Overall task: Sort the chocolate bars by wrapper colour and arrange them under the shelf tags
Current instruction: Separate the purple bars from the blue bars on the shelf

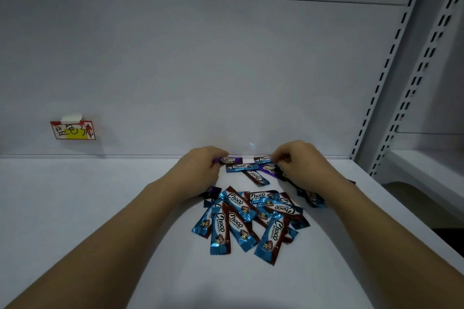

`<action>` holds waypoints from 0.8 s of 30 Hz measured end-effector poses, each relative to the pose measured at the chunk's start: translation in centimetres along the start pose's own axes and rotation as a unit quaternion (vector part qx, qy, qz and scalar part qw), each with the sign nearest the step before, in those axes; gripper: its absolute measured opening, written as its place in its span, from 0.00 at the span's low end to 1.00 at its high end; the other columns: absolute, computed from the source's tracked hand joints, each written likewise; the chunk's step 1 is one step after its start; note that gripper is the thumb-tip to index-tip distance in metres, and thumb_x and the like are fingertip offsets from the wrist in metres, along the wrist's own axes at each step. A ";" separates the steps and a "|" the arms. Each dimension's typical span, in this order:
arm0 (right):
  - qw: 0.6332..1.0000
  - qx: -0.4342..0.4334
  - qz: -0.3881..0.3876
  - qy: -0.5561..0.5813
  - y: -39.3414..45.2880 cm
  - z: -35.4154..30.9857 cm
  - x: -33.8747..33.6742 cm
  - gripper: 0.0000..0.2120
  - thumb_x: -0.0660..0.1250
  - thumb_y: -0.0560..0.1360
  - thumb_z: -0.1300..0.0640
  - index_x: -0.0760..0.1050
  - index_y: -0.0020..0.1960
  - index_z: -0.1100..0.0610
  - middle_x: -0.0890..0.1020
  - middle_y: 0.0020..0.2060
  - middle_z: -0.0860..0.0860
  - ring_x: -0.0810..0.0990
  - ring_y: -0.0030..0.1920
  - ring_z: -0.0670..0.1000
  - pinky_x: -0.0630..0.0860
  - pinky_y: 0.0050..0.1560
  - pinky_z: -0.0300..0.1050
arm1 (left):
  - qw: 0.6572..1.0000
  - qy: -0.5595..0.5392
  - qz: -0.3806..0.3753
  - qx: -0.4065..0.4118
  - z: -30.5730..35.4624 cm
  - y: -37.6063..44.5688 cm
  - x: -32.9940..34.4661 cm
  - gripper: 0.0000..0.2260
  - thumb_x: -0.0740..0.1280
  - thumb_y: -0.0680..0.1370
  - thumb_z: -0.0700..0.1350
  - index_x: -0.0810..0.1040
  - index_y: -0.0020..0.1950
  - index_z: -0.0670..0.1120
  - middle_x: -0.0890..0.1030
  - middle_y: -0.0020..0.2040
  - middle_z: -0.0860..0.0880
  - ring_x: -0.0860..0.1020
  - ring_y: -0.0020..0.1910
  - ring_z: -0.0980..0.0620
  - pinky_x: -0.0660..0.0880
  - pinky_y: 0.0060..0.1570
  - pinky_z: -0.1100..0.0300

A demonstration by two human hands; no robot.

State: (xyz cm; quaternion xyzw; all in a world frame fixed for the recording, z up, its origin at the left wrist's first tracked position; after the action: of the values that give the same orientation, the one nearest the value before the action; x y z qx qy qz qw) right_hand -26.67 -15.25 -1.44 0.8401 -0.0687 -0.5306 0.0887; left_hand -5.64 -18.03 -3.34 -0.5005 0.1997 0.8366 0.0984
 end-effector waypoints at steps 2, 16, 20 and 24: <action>1.000 0.003 -0.014 -0.019 0.0 0.5 -0.1 0.10 0.64 0.78 0.61 0.83 0.52 0.55 0.84 0.49 0.51 0.80 0.47 0.49 0.77 0.50 0.43 | 0.999 0.018 -0.026 -0.008 -0.2 0.1 0.5 0.17 0.59 0.82 0.44 0.72 0.71 0.51 0.77 0.65 0.50 0.72 0.45 0.58 0.68 0.41 0.69; 0.993 0.001 -0.035 -0.112 0.4 -0.6 2.0 0.13 0.67 0.77 0.52 0.79 0.60 0.53 0.82 0.53 0.53 0.78 0.53 0.53 0.77 0.53 0.50 | 0.997 0.058 0.016 -0.057 -1.7 0.3 0.0 0.12 0.64 0.80 0.49 0.78 0.62 0.48 0.72 0.60 0.47 0.70 0.59 0.50 0.70 0.58 0.58; 0.994 0.029 -0.034 -0.097 1.0 -0.8 2.5 0.12 0.67 0.76 0.56 0.79 0.57 0.58 0.82 0.52 0.54 0.79 0.51 0.54 0.79 0.50 0.49 | 0.996 -0.016 0.041 -0.076 -2.2 0.2 -0.6 0.05 0.68 0.78 0.44 0.76 0.53 0.50 0.78 0.53 0.48 0.75 0.52 0.50 0.75 0.51 0.56; 0.996 0.064 -0.052 -0.018 1.0 -0.7 2.4 0.11 0.73 0.72 0.55 0.82 0.51 0.60 0.84 0.45 0.55 0.81 0.47 0.53 0.80 0.50 0.50 | 0.973 -0.195 0.087 -0.090 -2.5 -0.3 -2.9 0.06 0.72 0.75 0.40 0.77 0.45 0.49 0.82 0.42 0.50 0.80 0.41 0.54 0.74 0.40 0.63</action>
State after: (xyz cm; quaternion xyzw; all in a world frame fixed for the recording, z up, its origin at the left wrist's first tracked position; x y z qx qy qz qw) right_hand -25.09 -16.63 -3.04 0.8369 -0.0600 -0.5441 0.0053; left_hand -2.14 -18.75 -1.96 -0.3153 0.1434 0.9379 0.0174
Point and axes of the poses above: each hand's wrist, its own y-axis towards the middle knuckle, its own x-axis out of the palm, z = x × y, the point moved 3 cm from there along y, towards the middle knuckle
